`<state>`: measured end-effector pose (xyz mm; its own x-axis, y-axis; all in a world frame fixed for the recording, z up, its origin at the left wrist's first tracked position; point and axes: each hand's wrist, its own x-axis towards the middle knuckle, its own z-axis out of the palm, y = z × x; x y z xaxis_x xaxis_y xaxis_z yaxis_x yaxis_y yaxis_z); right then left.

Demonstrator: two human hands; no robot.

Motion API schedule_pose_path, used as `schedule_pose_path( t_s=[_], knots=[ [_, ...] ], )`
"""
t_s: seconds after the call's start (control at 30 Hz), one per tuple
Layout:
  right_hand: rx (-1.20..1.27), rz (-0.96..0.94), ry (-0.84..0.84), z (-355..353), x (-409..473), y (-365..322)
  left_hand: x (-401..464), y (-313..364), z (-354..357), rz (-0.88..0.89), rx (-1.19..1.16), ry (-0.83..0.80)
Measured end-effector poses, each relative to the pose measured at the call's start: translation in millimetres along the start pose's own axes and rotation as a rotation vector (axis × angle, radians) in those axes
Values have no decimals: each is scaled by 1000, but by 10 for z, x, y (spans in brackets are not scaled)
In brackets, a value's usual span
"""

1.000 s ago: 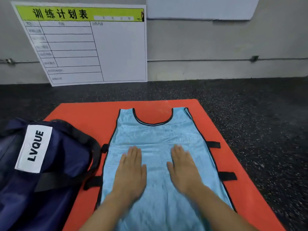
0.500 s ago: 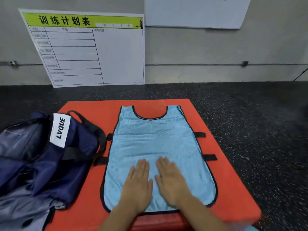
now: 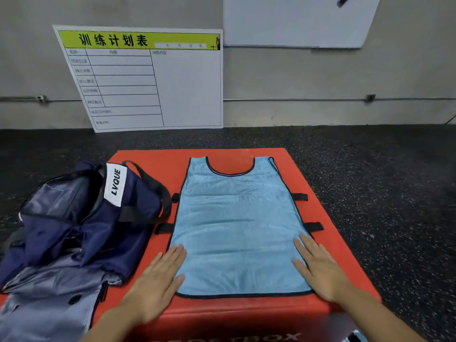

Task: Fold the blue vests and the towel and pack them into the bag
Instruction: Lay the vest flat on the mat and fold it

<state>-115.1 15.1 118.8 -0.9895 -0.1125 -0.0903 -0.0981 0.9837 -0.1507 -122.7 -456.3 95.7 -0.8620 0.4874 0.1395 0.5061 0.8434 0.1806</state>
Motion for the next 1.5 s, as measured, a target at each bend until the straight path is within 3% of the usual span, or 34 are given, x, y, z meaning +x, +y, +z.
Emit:
schedule_pose_path(
  t_s=[0.17, 0.37, 0.7, 0.83, 1.03, 1.23, 1.5],
  knots=[
    [268, -188, -47, -52, -323, 178, -310, -5, -145, 54, -196, -27],
    [593, -224, -31, -103, -499, 347, -361, -59, -272, -36, -451, 131],
    [390, -175, 228, -87, -205, 192, -165, 78, -207, -113, -417, 308],
    [373, -124, 288, -95, -56, 84, -48, 142, -285, -270, -436, 340],
    [717, -90, 138, -384, -120, -20, -55, 128, -426, -306, -647, 179],
    [1062, -42, -83, -632, -448, -33, -190, 245, -735, -282, -851, 200],
    [1337, 97, 121, -707, -244, -136, 158, 319, -677, -389, -1011, 361]
  ],
)
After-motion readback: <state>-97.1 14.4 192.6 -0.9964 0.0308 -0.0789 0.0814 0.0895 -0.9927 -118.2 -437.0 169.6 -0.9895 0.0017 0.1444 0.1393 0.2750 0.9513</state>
